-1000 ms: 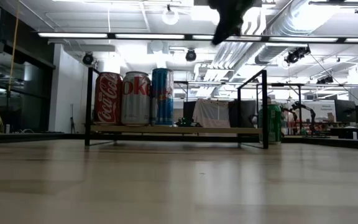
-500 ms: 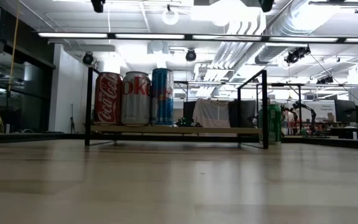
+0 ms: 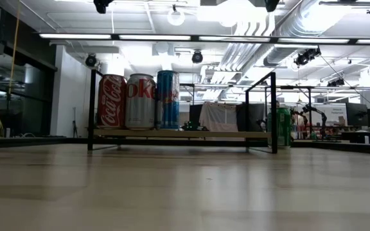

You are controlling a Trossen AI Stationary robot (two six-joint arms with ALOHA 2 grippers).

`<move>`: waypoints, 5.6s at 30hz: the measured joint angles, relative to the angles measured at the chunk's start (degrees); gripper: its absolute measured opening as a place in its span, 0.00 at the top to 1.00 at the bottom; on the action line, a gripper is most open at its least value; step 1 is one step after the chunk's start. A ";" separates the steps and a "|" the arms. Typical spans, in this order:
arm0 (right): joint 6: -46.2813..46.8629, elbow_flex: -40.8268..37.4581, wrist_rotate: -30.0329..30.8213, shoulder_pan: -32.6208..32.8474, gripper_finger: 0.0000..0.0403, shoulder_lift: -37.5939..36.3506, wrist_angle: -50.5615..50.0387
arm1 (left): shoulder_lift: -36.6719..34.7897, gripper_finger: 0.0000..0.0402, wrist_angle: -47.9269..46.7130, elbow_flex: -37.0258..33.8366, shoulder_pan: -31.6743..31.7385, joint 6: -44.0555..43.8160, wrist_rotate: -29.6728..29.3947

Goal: Place canned beverage on shelf
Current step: Put the blue soda can on the shelf aligned with the other blue soda cans

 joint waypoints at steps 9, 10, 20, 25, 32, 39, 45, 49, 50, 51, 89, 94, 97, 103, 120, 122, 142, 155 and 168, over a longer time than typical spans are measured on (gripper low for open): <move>-9.99 0.00 0.03 0.00 1.00 0.11 -0.02 | 0.26 0.33 -1.15 0.04 0.02 4.92 -0.13; -9.94 0.00 0.03 0.00 1.00 0.11 0.00 | 0.26 0.33 -1.32 0.04 0.02 4.85 -0.13; -9.49 0.00 0.66 -0.02 1.00 0.11 -0.02 | 0.34 0.33 -13.99 4.78 -0.97 -7.67 0.32; -9.48 0.00 0.90 -0.02 1.00 0.13 -0.02 | 4.18 0.33 -42.82 17.34 -9.66 -16.74 2.52; -3.49 0.02 1.00 -0.02 1.00 0.11 -0.19 | 14.57 0.35 -70.96 30.53 -33.05 -29.62 3.08; -3.04 0.04 1.42 -0.02 1.00 0.15 -0.93 | 24.53 0.35 -84.50 30.94 -52.94 -34.96 -3.19; -3.02 0.04 3.86 -0.04 1.00 0.17 -1.41 | 30.87 0.35 -87.69 30.93 -59.96 -30.78 -9.03; -3.02 0.04 3.87 -0.04 1.00 0.17 -1.86 | 32.77 0.36 -86.91 30.83 -61.84 -30.55 -10.21; -3.02 0.04 3.87 -0.04 1.00 0.17 -2.15 | 32.86 0.36 -86.53 30.37 -62.28 -30.36 -10.06; -3.02 0.04 3.87 -0.04 1.00 0.17 -2.29 | 32.80 0.36 -86.16 29.60 -62.65 -30.47 -9.54; -0.63 0.07 3.92 -0.02 1.00 0.22 -3.91 | 28.60 0.65 -86.78 22.52 -59.14 -33.21 -6.94; 1.92 0.07 3.90 -0.02 1.00 0.22 -3.82 | 24.41 0.65 -101.09 34.00 -54.82 -34.69 -11.07; 6.98 0.07 3.82 0.00 1.00 0.87 -0.75 | 22.39 0.65 -99.78 41.04 -50.22 -35.62 -16.76; 18.05 0.13 -1.72 0.96 0.96 6.49 14.07 | 23.03 0.65 -90.66 50.83 -33.09 -39.83 -18.98; -20.04 36.46 12.58 10.64 0.18 26.26 -15.87 | 26.10 0.65 -64.29 58.01 -0.76 -50.18 0.06; -25.60 41.61 19.61 11.26 0.17 28.92 -19.72 | 26.54 0.65 -63.92 58.05 1.32 -50.79 0.37; -27.28 61.74 39.47 11.47 0.16 48.71 -33.10 | 33.40 0.64 -61.52 57.95 6.64 -46.67 5.17; -23.09 61.64 42.80 9.43 0.25 49.99 -33.62 | 33.27 0.64 -59.83 57.96 6.58 -42.21 5.56; -25.83 61.46 42.04 10.70 0.49 47.11 -43.26 | 32.45 0.53 -60.80 58.12 8.46 -30.24 5.32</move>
